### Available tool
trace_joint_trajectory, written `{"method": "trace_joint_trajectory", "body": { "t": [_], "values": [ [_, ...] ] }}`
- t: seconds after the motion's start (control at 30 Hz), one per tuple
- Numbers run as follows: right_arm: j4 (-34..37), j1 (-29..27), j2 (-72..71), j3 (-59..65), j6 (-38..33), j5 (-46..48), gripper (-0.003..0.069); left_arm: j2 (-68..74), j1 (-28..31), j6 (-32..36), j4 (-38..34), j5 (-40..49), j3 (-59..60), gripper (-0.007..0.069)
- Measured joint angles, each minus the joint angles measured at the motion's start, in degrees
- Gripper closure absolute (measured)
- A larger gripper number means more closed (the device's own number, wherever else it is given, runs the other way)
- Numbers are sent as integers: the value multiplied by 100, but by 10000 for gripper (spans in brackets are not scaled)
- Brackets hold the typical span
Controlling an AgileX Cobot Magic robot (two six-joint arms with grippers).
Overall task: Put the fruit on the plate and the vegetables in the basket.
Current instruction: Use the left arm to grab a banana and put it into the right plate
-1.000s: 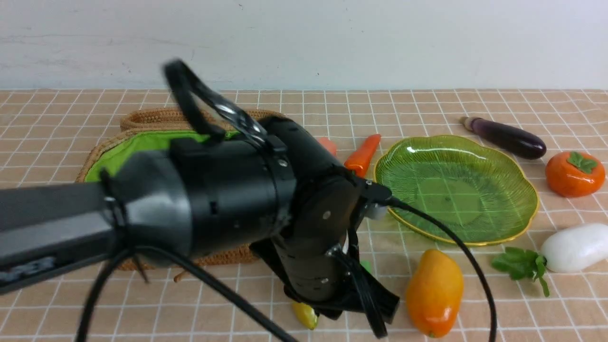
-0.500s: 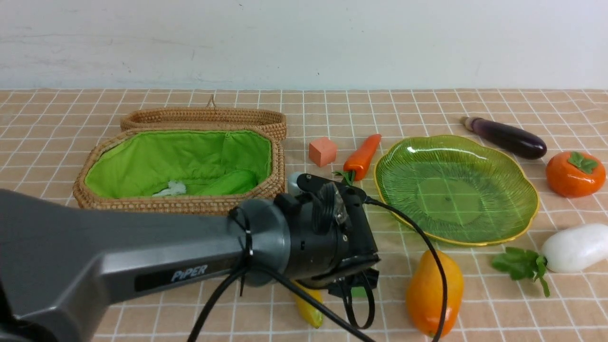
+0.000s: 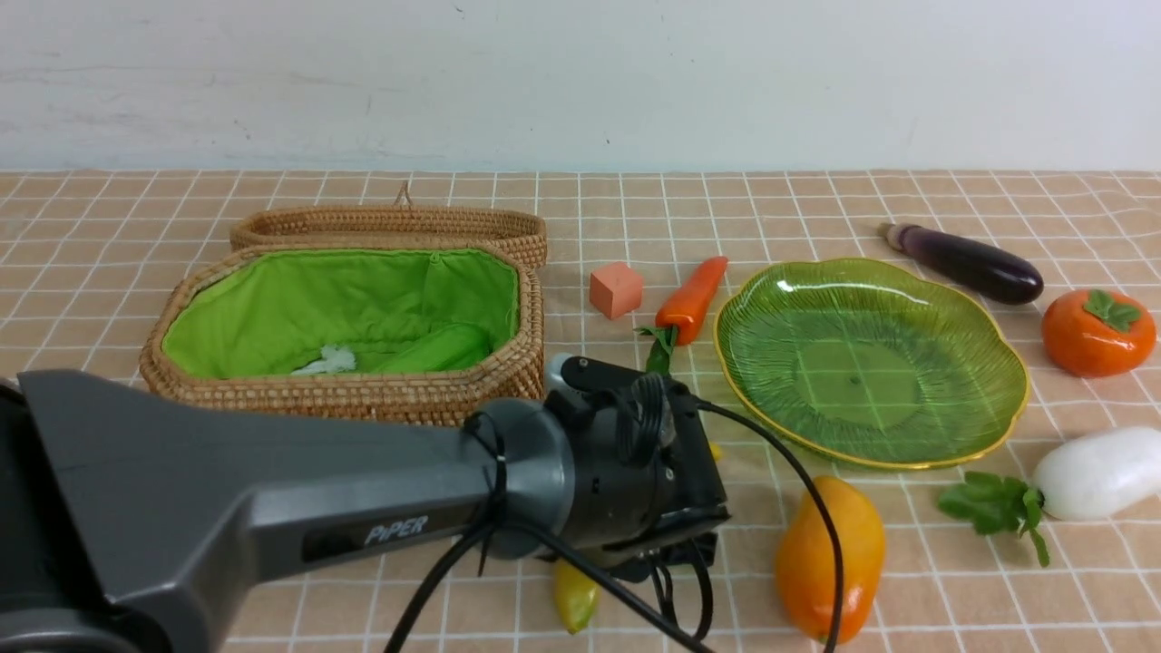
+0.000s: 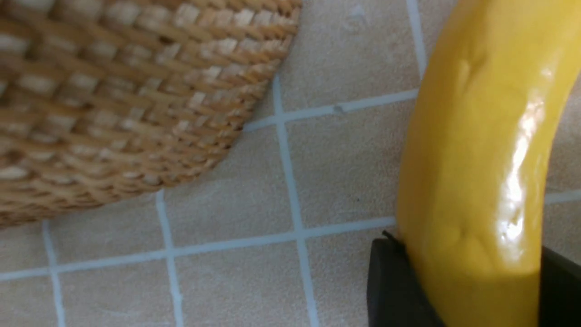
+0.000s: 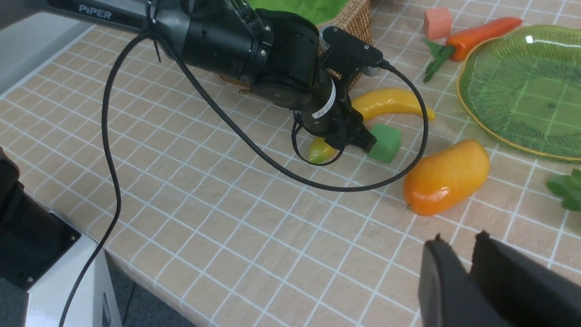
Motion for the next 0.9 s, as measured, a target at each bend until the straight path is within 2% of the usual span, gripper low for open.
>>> {"method": "trace_joint_trajectory", "body": {
  "t": [0.2, 0.5, 0.7, 0.83, 0.87, 0.9],
  "values": [
    [88, 0, 0, 0, -273, 0, 543, 13, 0, 138, -76, 66, -34, 320],
    [92, 0, 0, 0, -289, 0, 541, -144, 0, 204, 43, 435, -257, 320],
    [-352, 0, 0, 0, -138, 0, 540, -634, -113, 253, 77, 528, -912, 320],
    [-881, 0, 0, 0, 195, 0, 540, -678, -294, 758, 30, 249, -1620, 320],
    [-1027, 0, 0, 0, 295, 0, 539, -505, -329, 1280, -181, -15, -2173, 320],
    [-1036, 0, 0, 0, 306, 0, 539, -440, -335, 1345, -211, -40, -2243, 320]
  ]
}}
